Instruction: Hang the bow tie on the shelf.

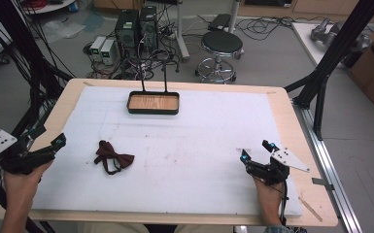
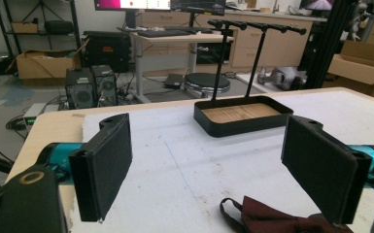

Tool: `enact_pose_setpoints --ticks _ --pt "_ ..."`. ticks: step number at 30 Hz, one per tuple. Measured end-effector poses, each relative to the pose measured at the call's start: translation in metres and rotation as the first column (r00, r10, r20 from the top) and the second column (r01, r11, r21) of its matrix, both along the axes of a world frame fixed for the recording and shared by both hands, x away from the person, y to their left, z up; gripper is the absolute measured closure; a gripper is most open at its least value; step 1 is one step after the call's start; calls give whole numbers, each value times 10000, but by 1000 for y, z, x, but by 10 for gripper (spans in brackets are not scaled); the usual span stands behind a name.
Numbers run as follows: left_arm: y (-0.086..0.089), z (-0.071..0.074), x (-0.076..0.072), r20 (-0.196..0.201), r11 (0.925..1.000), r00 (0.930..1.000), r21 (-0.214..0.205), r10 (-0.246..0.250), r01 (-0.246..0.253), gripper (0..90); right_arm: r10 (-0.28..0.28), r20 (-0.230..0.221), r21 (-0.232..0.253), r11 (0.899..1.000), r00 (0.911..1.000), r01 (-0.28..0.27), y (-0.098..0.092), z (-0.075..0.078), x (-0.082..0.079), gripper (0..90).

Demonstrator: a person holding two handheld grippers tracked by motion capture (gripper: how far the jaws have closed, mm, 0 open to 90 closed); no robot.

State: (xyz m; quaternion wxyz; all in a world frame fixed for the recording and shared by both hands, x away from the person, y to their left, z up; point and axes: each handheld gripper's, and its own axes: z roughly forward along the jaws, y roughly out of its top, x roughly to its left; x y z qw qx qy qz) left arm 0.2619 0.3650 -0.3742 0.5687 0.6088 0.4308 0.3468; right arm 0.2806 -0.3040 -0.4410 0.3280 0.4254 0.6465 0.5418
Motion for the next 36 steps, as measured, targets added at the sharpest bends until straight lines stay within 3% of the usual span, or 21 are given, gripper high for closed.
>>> enact_pose_setpoints --ticks 6,13,23,27,32,33,35,36 --pt "0 0 1 126 9999 9999 -145 -40 42 203 55 -146 38 10000 9999 -54 0 0 -1 110" --pt "-9 -3 3 107 9996 9996 -30 -277 277 203 29 -136 -22 10000 9999 -29 0 -1 0 110" --pt "-33 -17 14 -292 9955 9954 248 -910 917 227 62 -241 11 10000 9997 -61 1 -1 0 110" --pt "-49 -26 21 -527 9877 9878 468 -1468 1493 257 53 -239 -2 10000 9997 -53 1 -1 0 110" --pt "-62 -33 26 -798 9810 9806 609 -1790 1840 279 46 -276 -9 10000 9996 -46 1 -1 0 110" --pt "-67 -36 30 -1069 9786 9768 698 -1855 1934 279 42 -230 -48 10000 9997 -43 1 -1 0 110" --pt "-69 -38 31 -1204 9771 9746 755 -1889 1988 286 37 -238 -19 10000 9997 -38 1 -1 0 110" --pt "-73 -40 34 -1507 9748 9707 929 -1874 2026 289 50 -236 -43 10000 9997 -51 0 -1 1 110"
